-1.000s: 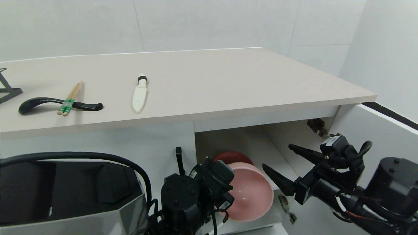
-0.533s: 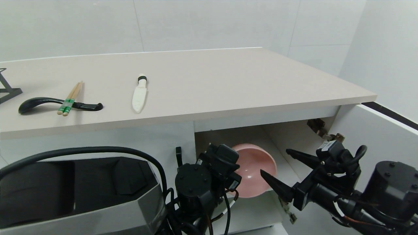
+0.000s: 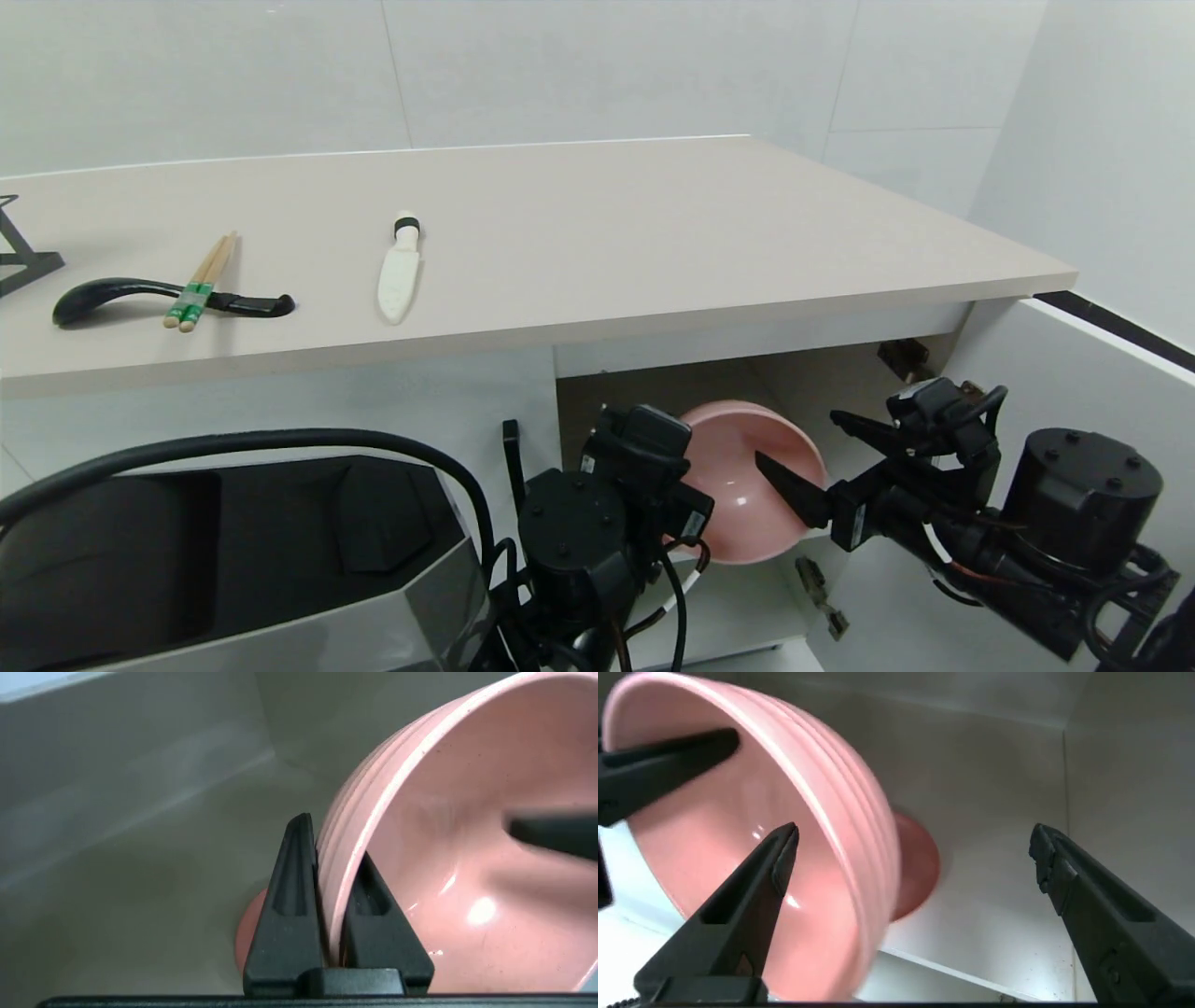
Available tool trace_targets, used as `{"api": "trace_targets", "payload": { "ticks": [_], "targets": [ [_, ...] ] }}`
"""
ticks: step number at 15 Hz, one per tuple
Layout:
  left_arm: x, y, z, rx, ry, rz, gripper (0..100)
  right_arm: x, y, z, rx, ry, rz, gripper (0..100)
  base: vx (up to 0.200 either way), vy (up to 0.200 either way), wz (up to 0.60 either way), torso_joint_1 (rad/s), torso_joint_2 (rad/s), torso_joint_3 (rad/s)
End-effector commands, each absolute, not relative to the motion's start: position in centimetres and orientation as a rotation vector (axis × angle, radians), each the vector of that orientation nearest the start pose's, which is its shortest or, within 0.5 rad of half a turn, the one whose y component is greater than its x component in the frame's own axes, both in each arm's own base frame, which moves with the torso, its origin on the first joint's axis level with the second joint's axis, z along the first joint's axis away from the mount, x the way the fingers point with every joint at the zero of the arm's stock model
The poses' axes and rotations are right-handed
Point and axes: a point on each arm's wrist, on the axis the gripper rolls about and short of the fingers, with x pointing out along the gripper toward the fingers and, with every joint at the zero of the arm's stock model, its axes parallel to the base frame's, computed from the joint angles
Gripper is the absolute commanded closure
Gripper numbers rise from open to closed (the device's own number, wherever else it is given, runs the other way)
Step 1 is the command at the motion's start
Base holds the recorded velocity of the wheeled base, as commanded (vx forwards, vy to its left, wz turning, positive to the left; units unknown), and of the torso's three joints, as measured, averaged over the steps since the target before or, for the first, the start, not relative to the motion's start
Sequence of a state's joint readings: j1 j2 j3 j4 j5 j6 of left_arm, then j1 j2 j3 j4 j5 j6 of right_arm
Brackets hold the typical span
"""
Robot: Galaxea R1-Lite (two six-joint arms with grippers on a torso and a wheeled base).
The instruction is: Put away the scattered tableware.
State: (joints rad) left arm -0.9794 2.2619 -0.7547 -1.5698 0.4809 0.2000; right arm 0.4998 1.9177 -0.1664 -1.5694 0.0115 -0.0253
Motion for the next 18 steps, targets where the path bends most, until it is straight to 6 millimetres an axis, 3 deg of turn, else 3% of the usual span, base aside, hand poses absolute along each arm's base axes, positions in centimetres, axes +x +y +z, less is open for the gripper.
{"api": "trace_targets", "payload": {
  "ticks": [1, 5, 6, 11, 12, 14, 18],
  "targets": [
    [22.2, -30.5, 7.0, 0.14, -0.098, -0.481, 100, 21.7, 11.7, 7.6, -0.07, 0.177, 0.506, 0, 0.0, 0.0, 0.0, 0.0, 0.0, 0.0],
    [22.2, -30.6, 7.0, 0.139, -0.098, -0.484, 100, 21.8, 12.0, 7.2, -0.076, 0.196, 0.515, 0, 0.0, 0.0, 0.0, 0.0, 0.0, 0.0],
    [22.2, -30.6, 7.1, 0.134, -0.103, -0.483, 100, 21.8, 12.0, 7.0, -0.077, 0.201, 0.516, 100, 0.0, 0.0, 0.0, 0.0, 0.0, 0.0],
    [22.0, -31.0, 7.3, 0.121, -0.11, -0.492, 100, 21.3, 12.8, 7.0, -0.081, 0.2, 0.551, 100, 0.0, 0.0, 0.0, 0.0, 0.0, 0.0],
    [22.0, -31.1, 7.3, 0.113, -0.108, -0.495, 0, 21.2, 13.0, 7.0, -0.082, 0.2, 0.561, 100, 0.0, 0.0, 0.0, 0.0, 0.0, 0.0],
    [21.3, -31.4, 7.1, 0.1, -0.101, -0.515, 0, 21.2, 13.5, 6.6, -0.088, 0.214, 0.58, 100, 0.0, 0.0, 0.0, 0.0, 0.0, 0.0],
    [20.4, -31.7, 7.8, 0.087, -0.113, -0.54, 0, 22.7, 12.8, 5.2, -0.091, 0.257, 0.525, 100, 0.0, 0.0, 0.0, 0.0, 0.0, 0.0]
  ]
}}
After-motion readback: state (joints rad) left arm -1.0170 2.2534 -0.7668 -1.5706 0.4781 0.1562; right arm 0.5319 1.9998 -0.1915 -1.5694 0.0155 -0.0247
